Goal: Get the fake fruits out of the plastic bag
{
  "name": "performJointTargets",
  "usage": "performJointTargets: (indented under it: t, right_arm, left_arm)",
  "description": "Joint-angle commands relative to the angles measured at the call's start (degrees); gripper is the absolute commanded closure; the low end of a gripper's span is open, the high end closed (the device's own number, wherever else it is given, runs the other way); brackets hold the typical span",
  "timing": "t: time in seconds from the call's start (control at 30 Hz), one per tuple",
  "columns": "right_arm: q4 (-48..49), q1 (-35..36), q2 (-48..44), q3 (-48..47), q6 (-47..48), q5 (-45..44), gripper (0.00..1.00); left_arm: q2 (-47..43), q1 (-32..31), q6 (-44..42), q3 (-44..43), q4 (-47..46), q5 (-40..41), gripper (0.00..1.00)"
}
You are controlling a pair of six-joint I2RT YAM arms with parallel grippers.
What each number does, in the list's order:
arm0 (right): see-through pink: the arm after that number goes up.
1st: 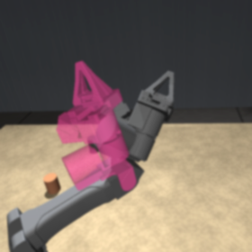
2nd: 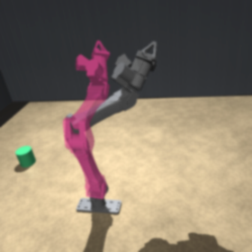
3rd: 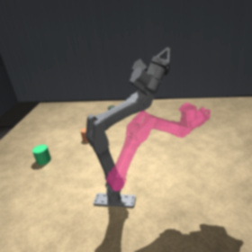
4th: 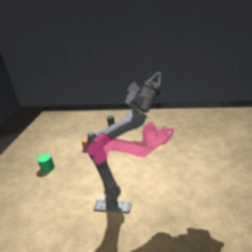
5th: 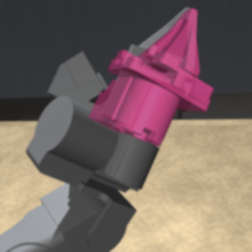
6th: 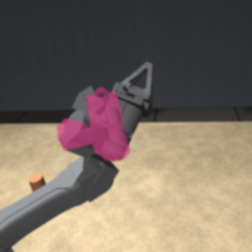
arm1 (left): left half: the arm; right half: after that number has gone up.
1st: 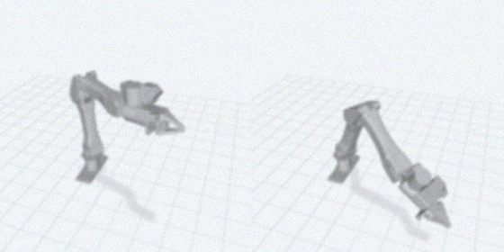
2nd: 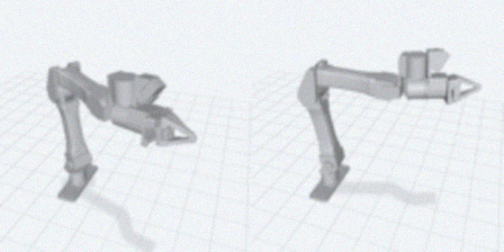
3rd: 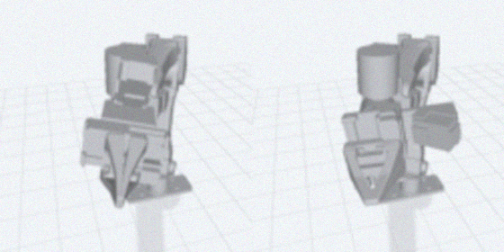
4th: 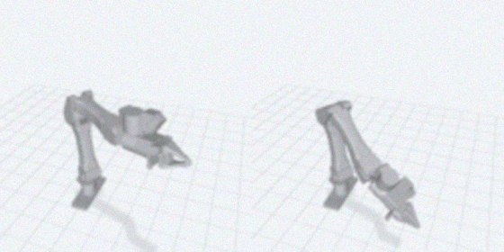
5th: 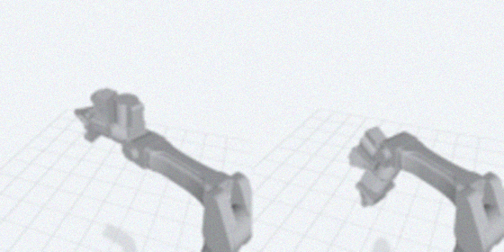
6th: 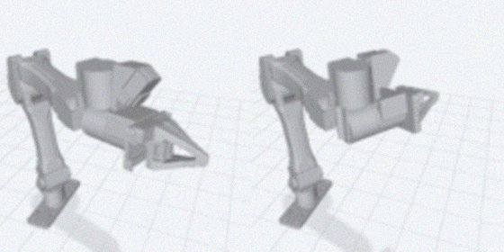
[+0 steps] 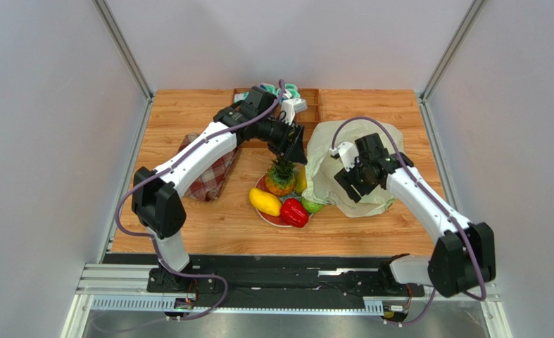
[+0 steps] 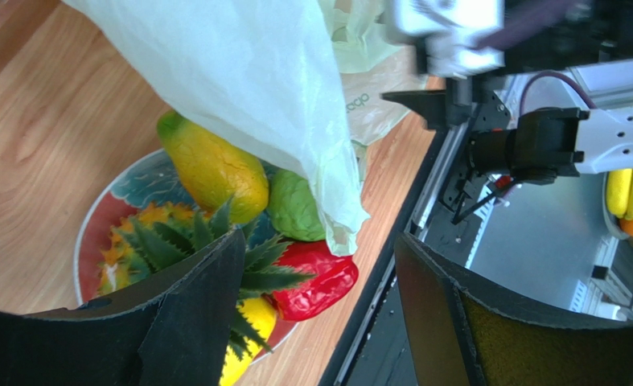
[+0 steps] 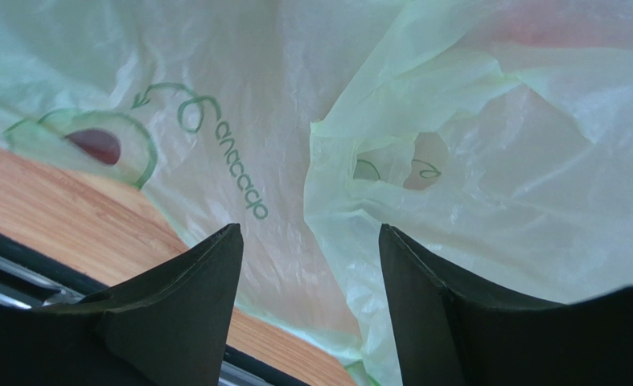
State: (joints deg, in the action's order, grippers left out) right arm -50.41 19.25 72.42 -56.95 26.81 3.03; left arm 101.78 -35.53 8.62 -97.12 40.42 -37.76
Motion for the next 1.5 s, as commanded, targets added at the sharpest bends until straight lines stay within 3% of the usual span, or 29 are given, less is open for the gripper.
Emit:
performJointTargets:
  t: [0.0, 0.17, 0.23, 0.3, 0.37, 0.47, 0.53, 0.63, 0.67, 0.77, 1.0, 1.1, 1.13, 1.2, 1.3, 1.37, 1.47]
  right_arm:
    - [6.0, -2.1, 7.8, -2.1, -4.4, 2.5, 0.35]
    - [10.9, -2.7, 14.1, -5.5, -5.8, 2.4, 0.35]
    - [12.9, -3.7, 16.0, -6.9, -6.1, 2.1, 0.49]
    - [12.6, -5.0, 17.3, -7.9, -6.6, 1.7, 0.69]
    - [11.5, -6.3, 17.1, -9.1, -6.9, 3.1, 0.77]
    - [9.0, -8.2, 12.6, -8.5, -6.9, 5.0, 1.00]
    - [6.4, -9.0, 7.4, -8.4, -6.6, 5.8, 1.00]
    - [1.3, -10.1, 2.0, -9.3, -5.8, 7.9, 1.00]
    - [0.0, -10.5, -1.4, -9.8, -5.6, 7.9, 1.00]
    - [-3.4, -14.9, -8.0, -12.1, -4.8, 7.5, 1.00]
    - [-6.7, -36.8, -15.6, -15.4, 4.2, 3.6, 1.00]
    - [-6.6, -41.2, -17.0, -14.0, 4.7, 1.2, 1.00]
    - [-7.8, -41.2, -17.2, -14.2, 4.9, 2.0, 0.92]
    - [-11.8, -41.2, -17.7, -18.9, 3.5, 11.3, 0.43]
    - [-10.4, -39.6, -20.5, -23.6, 0.3, 28.7, 0.13]
    - [-8.5, -36.8, -22.2, -23.4, 0.1, 37.0, 0.14]
    - [-7.7, -26.8, -19.3, -21.8, -1.2, 33.6, 0.26]
  left_arm:
    - [0.7, -1.5, 0.9, -2.5, -1.8, -3.5, 0.22]
    - [1.9, -2.9, 0.2, -2.3, -1.0, -2.4, 0.21]
    - [3.1, -3.5, -0.1, -3.0, -0.7, -1.9, 0.21]
    - [4.1, -4.1, -0.3, -3.9, -0.4, -1.3, 0.21]
    - [5.1, -4.3, -0.4, -5.0, -0.8, -0.8, 0.23]
    - [6.7, -4.5, 0.0, -6.6, -1.3, 1.3, 0.27]
    - [7.8, -4.5, 0.2, -7.7, -1.5, 1.6, 0.31]
    - [9.2, -4.5, 0.3, -9.4, -2.8, 0.7, 0.52]
    - [9.6, -4.5, 0.3, -9.8, -3.3, -0.8, 0.69]
    - [10.5, -4.4, 0.9, -11.3, -4.4, -3.2, 1.00]
    - [9.8, -4.5, 0.5, -11.6, -5.7, -6.4, 1.00]
    - [9.4, -4.5, 0.2, -11.5, -5.9, -7.8, 1.00]
    - [9.4, -4.5, 0.1, -11.4, -6.1, -8.5, 1.00]
    - [9.4, -4.7, 0.1, -11.3, -6.1, -9.8, 1.00]
    - [9.6, -5.5, 0.3, -11.4, -6.1, -10.3, 1.00]
    - [9.9, -5.9, 0.7, -11.6, -6.3, -10.6, 1.00]
    - [10.5, -6.0, 1.4, -11.8, -6.8, -10.8, 1.00]
